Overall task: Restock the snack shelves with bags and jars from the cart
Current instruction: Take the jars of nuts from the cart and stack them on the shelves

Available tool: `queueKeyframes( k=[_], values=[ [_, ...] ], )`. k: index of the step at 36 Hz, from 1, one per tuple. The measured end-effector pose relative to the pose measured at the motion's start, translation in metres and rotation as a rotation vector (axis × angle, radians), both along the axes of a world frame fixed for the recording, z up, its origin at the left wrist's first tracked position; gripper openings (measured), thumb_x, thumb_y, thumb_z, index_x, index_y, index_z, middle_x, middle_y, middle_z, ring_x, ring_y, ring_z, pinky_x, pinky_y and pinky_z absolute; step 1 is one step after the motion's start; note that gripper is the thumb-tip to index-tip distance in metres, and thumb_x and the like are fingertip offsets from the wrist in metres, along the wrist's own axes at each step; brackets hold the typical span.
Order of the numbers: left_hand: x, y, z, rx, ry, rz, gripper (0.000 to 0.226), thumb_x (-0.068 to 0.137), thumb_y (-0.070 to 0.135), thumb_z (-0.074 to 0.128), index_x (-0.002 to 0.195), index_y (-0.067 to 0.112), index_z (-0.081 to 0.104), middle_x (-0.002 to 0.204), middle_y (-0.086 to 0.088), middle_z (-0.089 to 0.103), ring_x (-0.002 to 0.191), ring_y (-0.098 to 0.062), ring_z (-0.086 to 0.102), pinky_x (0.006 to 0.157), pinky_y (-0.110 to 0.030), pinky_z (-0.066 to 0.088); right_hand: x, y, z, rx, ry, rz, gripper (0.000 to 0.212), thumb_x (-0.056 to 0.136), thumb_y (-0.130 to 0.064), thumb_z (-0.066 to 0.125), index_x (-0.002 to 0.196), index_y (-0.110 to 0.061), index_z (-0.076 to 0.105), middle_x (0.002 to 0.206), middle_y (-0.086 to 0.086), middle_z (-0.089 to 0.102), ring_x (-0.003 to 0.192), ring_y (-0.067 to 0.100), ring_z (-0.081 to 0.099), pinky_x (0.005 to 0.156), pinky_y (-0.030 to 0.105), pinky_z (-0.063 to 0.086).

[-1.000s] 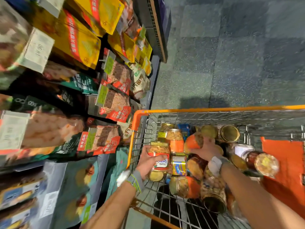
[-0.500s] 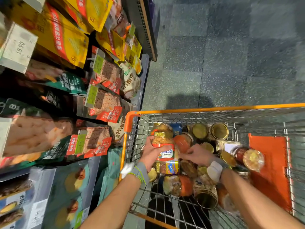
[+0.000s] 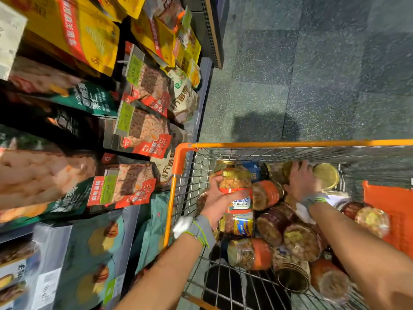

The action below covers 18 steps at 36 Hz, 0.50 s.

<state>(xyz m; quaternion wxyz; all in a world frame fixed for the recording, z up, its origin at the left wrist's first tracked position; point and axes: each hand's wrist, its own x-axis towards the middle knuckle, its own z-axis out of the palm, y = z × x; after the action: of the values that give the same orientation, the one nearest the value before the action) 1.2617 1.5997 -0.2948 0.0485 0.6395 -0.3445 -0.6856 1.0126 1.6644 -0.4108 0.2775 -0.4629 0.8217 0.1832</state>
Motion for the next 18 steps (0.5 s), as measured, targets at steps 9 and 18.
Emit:
queueKeyframes(
  k=[9, 18],
  values=[
    [0.004, 0.007, -0.008, -0.016, 0.017, -0.028, 0.094, 0.041, 0.046, 0.097, 0.119, 0.032, 0.047, 0.115, -0.002, 0.072, 0.107, -0.022, 0.069, 0.098, -0.044, 0.054, -0.007, -0.007, 0.008, -0.125, -0.117, -0.189, 0.081, 0.077, -0.047, 0.080, 0.131, -0.005, 0.036, 0.130, 0.023, 0.051, 0.113, 0.043, 0.059, 0.082, 0.047, 0.052],
    [0.005, 0.010, 0.001, 0.016, 0.064, 0.011, 0.098, 0.050, 0.041, 0.098, 0.131, 0.027, 0.044, 0.125, -0.003, 0.068, 0.115, -0.024, 0.064, 0.100, -0.043, 0.051, -0.018, 0.014, 0.058, -0.275, -0.266, -0.443, 0.082, 0.062, -0.056, 0.087, 0.120, -0.020, 0.041, 0.112, 0.010, 0.063, 0.099, 0.036, 0.063, 0.082, 0.041, 0.052]
  ],
)
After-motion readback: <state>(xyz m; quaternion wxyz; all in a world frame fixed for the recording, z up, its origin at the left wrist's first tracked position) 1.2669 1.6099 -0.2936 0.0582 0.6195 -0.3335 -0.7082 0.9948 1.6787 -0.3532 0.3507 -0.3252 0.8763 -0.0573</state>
